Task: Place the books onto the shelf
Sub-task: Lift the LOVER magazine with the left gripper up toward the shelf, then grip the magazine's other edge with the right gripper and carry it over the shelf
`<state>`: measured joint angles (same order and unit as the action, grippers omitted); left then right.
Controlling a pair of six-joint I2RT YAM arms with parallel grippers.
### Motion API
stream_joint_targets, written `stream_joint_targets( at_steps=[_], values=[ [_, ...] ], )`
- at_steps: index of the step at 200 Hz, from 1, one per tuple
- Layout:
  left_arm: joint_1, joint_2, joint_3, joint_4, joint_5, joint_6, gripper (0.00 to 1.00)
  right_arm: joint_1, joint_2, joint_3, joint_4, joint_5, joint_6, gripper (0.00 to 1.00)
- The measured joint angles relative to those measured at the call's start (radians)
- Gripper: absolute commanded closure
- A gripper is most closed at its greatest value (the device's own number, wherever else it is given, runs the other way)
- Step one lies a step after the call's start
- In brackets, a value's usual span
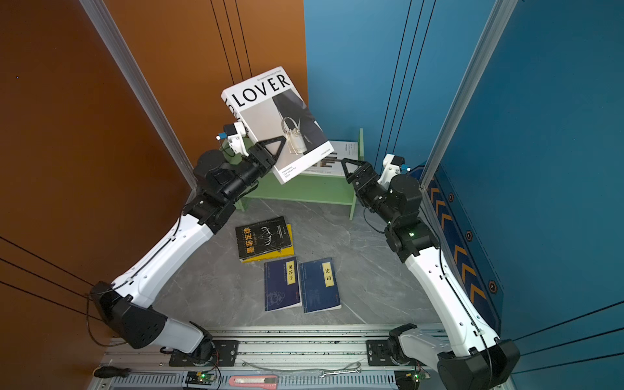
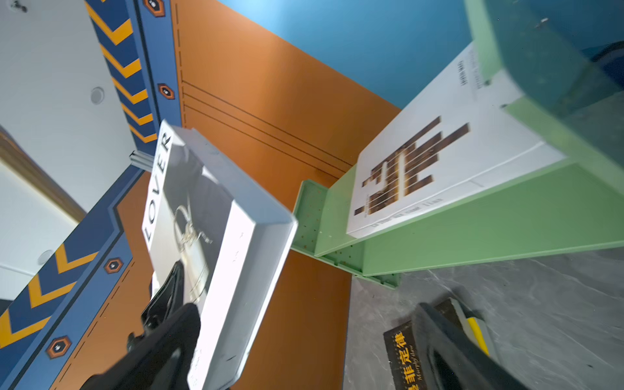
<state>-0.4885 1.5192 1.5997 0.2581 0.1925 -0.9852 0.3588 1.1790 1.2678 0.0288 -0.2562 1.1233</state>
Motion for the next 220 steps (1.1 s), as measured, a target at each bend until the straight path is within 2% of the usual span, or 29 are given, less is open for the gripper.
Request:
stream_joint_targets(
  at_steps=[17, 33, 52, 88, 109, 154, 186, 220],
  values=[
    [0.008, 0.042, 0.009, 0.048, -0.009, -0.029, 0.86, 0.072, 0.039, 0.0, 0.061, 0.029, 0.0, 0.0],
    [0.014, 0.076, 0.011, 0.088, -0.011, -0.063, 0.91, 0.138, 0.08, 0.0, 0.114, 0.056, 0.0, 0.0],
    [0.019, 0.095, 0.0, 0.121, -0.018, -0.104, 0.9, 0.199, 0.132, 0.003, 0.18, 0.079, 0.0, 0.0],
    [0.021, 0.095, -0.035, 0.192, -0.019, -0.172, 0.9, 0.264, 0.234, 0.04, 0.247, 0.116, 0.0, 0.01],
    [0.023, 0.09, -0.067, 0.224, -0.017, -0.201, 0.9, 0.285, 0.27, 0.042, 0.304, 0.138, 0.0, 0.05],
    [0.031, 0.088, -0.112, 0.262, -0.016, -0.258, 0.89, 0.297, 0.356, 0.054, 0.471, 0.155, 0.045, 0.32],
    [0.046, 0.088, -0.137, 0.281, -0.016, -0.299, 0.89, 0.3, 0.386, 0.056, 0.534, 0.156, 0.088, 0.45],
    [0.052, 0.088, -0.139, 0.321, -0.009, -0.344, 0.81, 0.302, 0.387, 0.063, 0.566, 0.156, 0.122, 0.6]
  ],
)
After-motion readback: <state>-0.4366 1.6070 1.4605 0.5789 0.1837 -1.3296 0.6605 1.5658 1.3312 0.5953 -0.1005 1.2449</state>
